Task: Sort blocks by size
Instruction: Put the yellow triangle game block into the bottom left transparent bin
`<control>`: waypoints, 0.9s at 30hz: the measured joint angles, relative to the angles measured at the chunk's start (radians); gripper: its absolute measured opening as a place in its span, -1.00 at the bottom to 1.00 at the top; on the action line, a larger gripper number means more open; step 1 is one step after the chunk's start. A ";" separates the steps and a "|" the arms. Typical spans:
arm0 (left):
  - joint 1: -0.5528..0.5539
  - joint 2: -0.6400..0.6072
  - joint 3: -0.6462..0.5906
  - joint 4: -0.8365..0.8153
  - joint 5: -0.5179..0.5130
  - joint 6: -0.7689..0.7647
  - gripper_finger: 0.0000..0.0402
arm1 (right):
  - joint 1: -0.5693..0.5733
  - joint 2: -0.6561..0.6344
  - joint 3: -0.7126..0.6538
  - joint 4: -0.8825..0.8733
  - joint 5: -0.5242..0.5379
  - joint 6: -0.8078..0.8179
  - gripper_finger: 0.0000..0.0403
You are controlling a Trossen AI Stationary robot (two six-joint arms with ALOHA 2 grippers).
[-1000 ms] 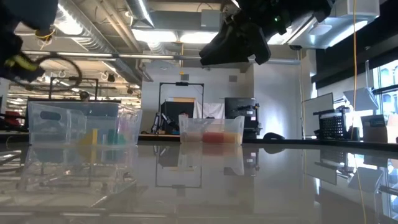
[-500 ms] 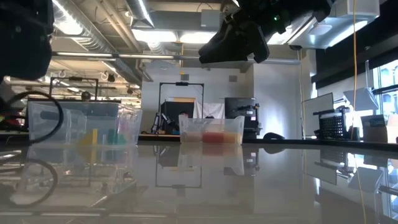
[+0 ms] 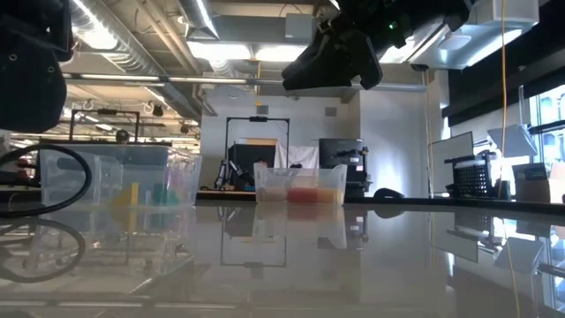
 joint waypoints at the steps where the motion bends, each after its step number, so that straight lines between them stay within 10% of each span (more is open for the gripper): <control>1: 0.000 0.001 0.000 0.001 0.001 0.001 -0.25 | 0.000 0.000 0.000 0.000 0.000 0.000 0.13; 27: 0.002 -0.159 0.154 -0.069 -0.138 0.045 -0.64 | 0.000 0.000 0.000 -0.001 0.000 -0.001 0.13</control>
